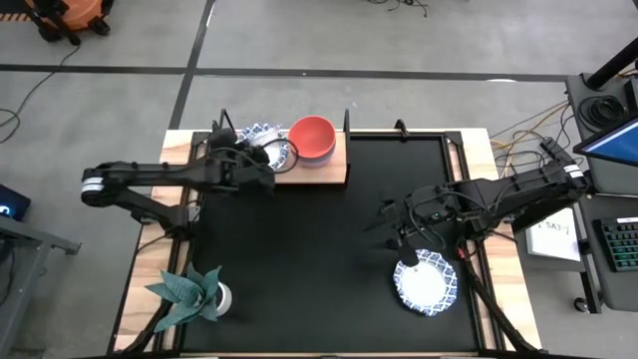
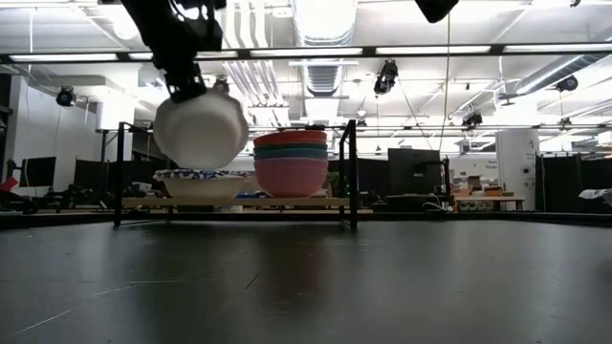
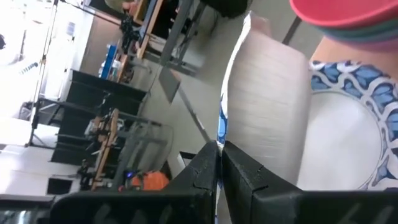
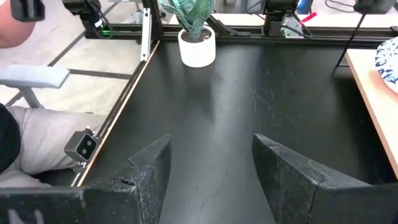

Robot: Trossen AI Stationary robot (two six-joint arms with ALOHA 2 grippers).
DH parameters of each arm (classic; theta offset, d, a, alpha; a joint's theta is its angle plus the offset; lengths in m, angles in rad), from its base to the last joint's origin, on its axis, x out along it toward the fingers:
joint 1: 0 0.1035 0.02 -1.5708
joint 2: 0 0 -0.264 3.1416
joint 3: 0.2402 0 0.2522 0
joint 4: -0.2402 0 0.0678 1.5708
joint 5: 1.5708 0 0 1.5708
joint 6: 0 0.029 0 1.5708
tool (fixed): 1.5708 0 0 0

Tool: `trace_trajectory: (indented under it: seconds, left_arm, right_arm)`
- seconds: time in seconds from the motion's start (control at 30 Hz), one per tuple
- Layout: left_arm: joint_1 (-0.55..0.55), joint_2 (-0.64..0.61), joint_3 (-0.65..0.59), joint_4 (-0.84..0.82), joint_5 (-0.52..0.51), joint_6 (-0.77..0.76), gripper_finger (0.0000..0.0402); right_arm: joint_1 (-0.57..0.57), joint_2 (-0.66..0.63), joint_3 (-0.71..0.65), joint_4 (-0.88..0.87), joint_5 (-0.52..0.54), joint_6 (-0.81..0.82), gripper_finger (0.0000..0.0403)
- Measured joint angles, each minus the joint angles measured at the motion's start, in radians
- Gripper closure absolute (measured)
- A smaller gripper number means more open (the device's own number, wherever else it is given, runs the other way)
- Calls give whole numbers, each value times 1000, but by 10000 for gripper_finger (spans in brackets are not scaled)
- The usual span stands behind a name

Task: Place and stack bowls onto a shelf
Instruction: Stack the white patterned bowl on top of the white patterned bowl

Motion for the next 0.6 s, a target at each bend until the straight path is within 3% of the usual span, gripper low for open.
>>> trace_trajectory:
  seconds: [0.4,0.6]
  left_arm:
    - [26,114,0,-3,20,-16,351]
    - [23,107,1,-9,163,-40,304]
  right_arm:
    - [0,0,0,-2,0,16,191]
    - [0,0,0,-3,-1,16,191]
